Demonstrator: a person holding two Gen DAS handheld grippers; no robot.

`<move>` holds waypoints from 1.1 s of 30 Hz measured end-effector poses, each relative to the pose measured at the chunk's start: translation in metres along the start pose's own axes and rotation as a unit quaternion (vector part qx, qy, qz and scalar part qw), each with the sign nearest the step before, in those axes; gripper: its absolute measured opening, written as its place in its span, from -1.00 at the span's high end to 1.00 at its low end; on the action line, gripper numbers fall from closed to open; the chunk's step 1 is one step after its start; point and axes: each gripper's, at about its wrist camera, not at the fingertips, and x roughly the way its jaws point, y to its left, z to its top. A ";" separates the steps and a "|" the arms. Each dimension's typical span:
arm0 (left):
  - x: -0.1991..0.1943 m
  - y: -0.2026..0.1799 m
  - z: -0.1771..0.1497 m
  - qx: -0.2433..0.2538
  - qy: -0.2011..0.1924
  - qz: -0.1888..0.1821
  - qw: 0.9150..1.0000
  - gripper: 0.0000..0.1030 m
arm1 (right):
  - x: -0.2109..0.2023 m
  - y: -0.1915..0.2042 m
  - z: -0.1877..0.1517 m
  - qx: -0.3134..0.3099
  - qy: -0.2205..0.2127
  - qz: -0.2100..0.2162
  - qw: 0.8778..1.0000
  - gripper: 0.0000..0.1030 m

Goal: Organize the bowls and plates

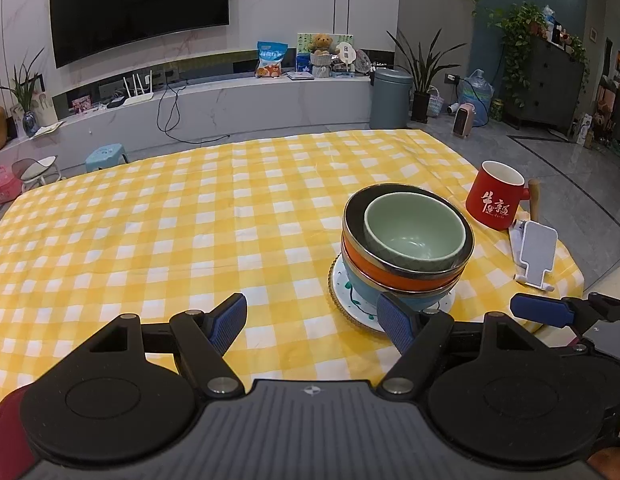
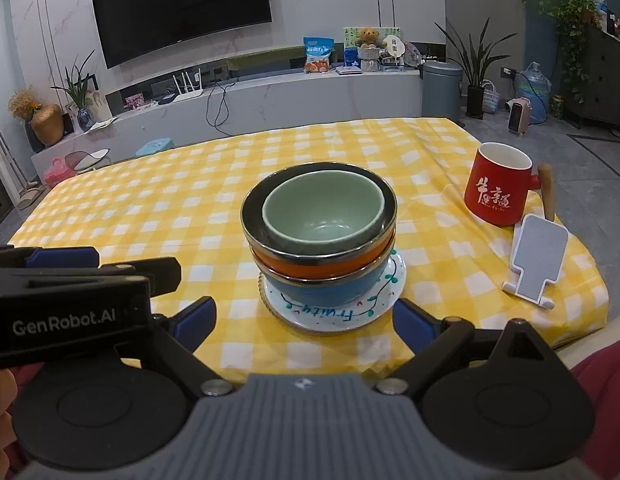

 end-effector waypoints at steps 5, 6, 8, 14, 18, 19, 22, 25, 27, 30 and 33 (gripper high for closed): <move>0.001 0.000 0.000 0.001 0.002 0.001 1.000 -0.69 | 0.000 0.000 0.000 -0.001 0.001 -0.001 1.000 -0.81; 0.000 0.000 0.000 0.003 0.001 0.002 1.000 -0.69 | 0.000 0.000 -0.001 -0.001 0.002 -0.002 1.000 -0.81; 0.001 0.001 0.000 0.004 0.002 0.002 1.000 -0.69 | 0.000 0.000 -0.001 -0.001 0.002 -0.003 1.000 -0.81; 0.002 0.002 -0.001 0.006 0.000 0.002 1.000 -0.69 | 0.000 0.000 -0.002 0.000 0.000 -0.001 1.000 -0.81; 0.002 0.002 -0.001 0.006 0.002 0.002 1.000 -0.69 | 0.001 -0.001 -0.002 0.001 0.003 -0.003 1.000 -0.81; 0.001 0.001 -0.001 0.008 0.002 0.003 1.000 -0.69 | 0.001 -0.001 -0.002 0.001 0.003 -0.003 1.000 -0.81; 0.001 0.001 -0.001 0.008 0.002 0.002 1.000 -0.69 | 0.001 -0.001 -0.002 0.001 0.003 -0.004 1.000 -0.81; 0.001 0.002 -0.001 0.007 0.003 0.002 1.000 -0.69 | 0.001 -0.001 -0.002 0.003 0.004 -0.003 1.000 -0.81; 0.002 0.002 -0.002 0.007 0.003 0.003 1.000 -0.69 | 0.002 -0.001 -0.002 0.003 0.004 -0.004 1.000 -0.81; 0.002 0.002 -0.002 0.008 0.003 0.003 1.000 -0.69 | 0.002 -0.001 -0.002 0.003 0.004 -0.004 1.000 -0.81; 0.001 0.002 -0.002 0.005 0.003 0.002 1.000 -0.69 | 0.002 -0.002 -0.002 0.004 0.004 -0.004 1.000 -0.81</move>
